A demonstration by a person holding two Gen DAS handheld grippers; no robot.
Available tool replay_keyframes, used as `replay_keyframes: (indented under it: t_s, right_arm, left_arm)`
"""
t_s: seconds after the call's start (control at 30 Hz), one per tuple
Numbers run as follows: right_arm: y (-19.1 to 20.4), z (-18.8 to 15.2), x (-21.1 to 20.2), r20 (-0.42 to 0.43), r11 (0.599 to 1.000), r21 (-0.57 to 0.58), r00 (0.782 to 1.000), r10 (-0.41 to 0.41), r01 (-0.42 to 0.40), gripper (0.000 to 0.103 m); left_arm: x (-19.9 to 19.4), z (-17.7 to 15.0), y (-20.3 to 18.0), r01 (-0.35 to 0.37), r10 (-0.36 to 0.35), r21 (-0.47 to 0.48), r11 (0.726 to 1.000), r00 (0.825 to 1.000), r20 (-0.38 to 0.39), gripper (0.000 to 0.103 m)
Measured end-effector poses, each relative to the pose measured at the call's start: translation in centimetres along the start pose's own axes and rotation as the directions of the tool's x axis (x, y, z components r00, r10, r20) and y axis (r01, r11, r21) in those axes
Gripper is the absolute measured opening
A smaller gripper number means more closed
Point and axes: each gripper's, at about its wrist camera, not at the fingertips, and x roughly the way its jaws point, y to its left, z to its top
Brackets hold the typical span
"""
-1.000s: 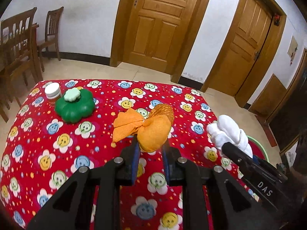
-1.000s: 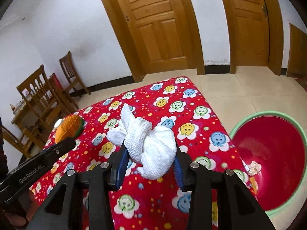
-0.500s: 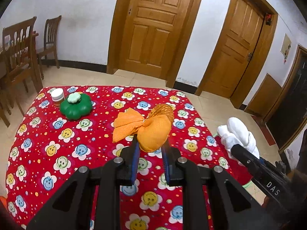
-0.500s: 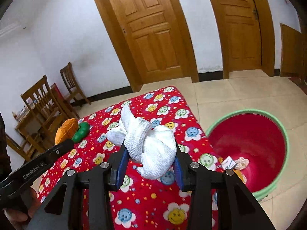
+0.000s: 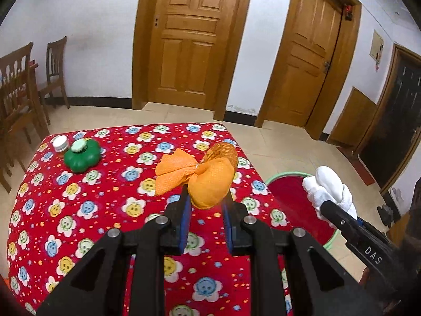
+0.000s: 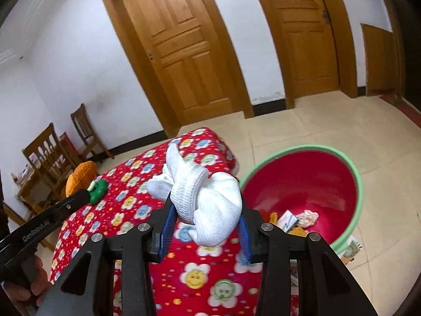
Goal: Collect trash
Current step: 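Carry the glove and orange toy over the red bucket with both tools, then open both tools over the bucket to drop the glove and orange toy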
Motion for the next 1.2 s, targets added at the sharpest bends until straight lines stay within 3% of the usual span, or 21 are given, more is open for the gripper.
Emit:
replay_keyframes:
  t_s: [0.47, 0.87, 0.93, 1.07, 1.2]
  right_arm:
    - [-6.6, 0.2, 1.4, -0.028, 0.989, 0.104, 0.994, -0.102, 0.104, 0.043]
    - [-12.4, -0.3, 3.3, -0.096, 0.965, 0.190, 0.982, -0.163, 0.179, 0.044]
    - [-13.1, -0.3, 3.6, -0.106, 0.962, 0.201, 0.980, -0.169, 0.187, 0.044]
    - [-13.8, -0.5, 4.1, -0.126, 0.956, 0.213, 0.976, -0.176, 0.200, 0.044]
    - [-14.4, -0.6, 4.8, -0.143, 0.955, 0.219, 0.975, -0.173, 0.202, 0.044]
  left_arm:
    - [5.9, -0.2, -6.6, 0.090, -0.083, 0.077, 0.993, 0.992, -0.096, 0.021]
    - [12.2, -1.4, -12.7, 0.221, -0.189, 0.147, 0.964, 0.960, -0.204, 0.021]
    - [13.2, -1.7, -13.5, 0.236, -0.197, 0.150, 0.960, 0.952, -0.236, 0.022]
    - [14.4, -2.2, -14.0, 0.229, -0.185, 0.151, 0.962, 0.948, -0.259, 0.039]
    - [14.8, -2.5, -14.2, 0.221, -0.176, 0.161, 0.962, 0.950, -0.258, 0.041]
